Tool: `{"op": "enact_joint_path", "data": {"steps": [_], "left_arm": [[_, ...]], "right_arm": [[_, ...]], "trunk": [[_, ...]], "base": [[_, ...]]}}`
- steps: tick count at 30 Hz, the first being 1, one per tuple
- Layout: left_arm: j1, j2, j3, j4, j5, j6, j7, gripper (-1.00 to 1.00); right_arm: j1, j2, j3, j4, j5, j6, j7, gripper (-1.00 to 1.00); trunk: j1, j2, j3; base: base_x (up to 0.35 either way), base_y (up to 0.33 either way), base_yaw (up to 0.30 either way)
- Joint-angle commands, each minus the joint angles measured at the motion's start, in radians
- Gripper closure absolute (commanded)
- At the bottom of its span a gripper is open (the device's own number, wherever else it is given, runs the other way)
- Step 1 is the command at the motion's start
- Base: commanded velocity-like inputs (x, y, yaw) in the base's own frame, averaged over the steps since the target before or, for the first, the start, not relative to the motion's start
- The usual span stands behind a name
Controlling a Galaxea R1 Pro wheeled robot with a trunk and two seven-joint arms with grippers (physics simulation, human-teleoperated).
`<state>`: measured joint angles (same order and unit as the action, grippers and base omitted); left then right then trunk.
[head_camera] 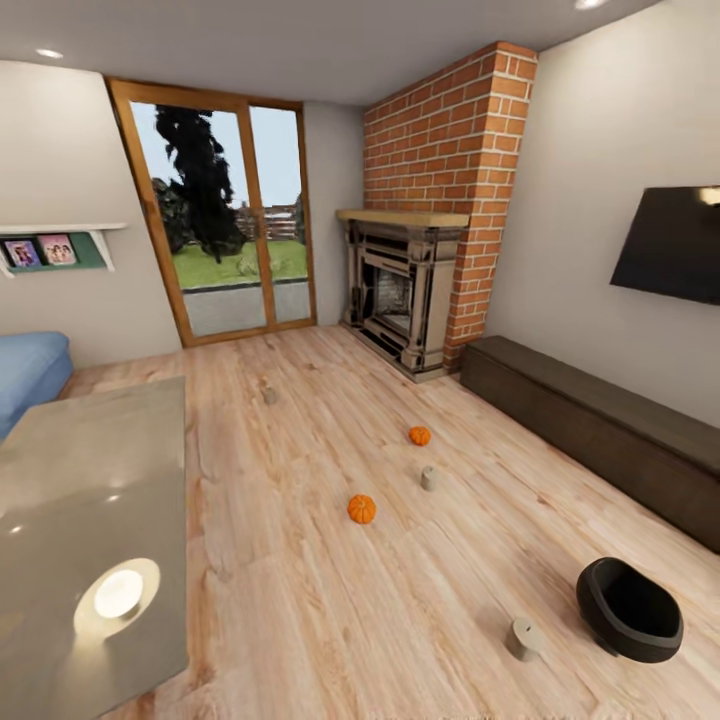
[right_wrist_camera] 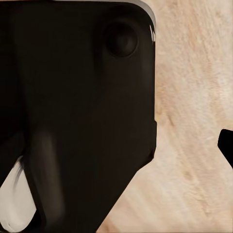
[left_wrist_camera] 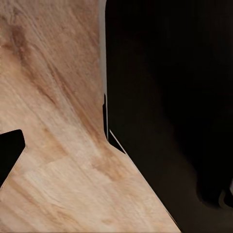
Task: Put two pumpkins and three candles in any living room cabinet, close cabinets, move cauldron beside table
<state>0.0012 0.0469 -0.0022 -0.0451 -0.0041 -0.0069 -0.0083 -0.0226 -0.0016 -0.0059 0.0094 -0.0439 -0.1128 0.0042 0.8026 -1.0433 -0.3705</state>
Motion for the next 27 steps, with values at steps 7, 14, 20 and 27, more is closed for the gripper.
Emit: {"op": "enact_joint_path", "data": {"steps": [7,14,20,27], "left_arm": [[0.0,-0.001,0.001,-0.001,0.001,-0.001,-0.001,-1.0],[0.0,-0.001,0.0,-0.001,0.001,-0.001,-0.001,-1.0],[0.0,-0.001,0.002,-0.001,0.001,-0.001,-0.001,-1.0],[0.0,-0.001,0.001,-0.001,0.001,-0.001,-0.001,-1.0]], "right_arm": [[-0.002,0.0,0.0,0.001,-0.005,-0.004,0.0,-1.0],[-0.001,0.0,0.0,0.001,-0.005,-0.004,0.0,-1.0],[-0.001,0.0,0.0,0.001,-0.004,-0.004,0.0,-1.0],[-0.002,0.0,0.0,0.001,-0.004,-0.004,0.0,-1.0]], "trunk": [[0.0,-0.001,-0.005],[0.0,-0.001,-0.009],[0.0,-0.001,-0.013],[0.0,-0.001,-0.017]], "base": [[0.0,0.0,-0.257],[0.0,0.0,-0.257],[0.0,0.0,-0.257],[0.0,0.0,-0.257]]}}
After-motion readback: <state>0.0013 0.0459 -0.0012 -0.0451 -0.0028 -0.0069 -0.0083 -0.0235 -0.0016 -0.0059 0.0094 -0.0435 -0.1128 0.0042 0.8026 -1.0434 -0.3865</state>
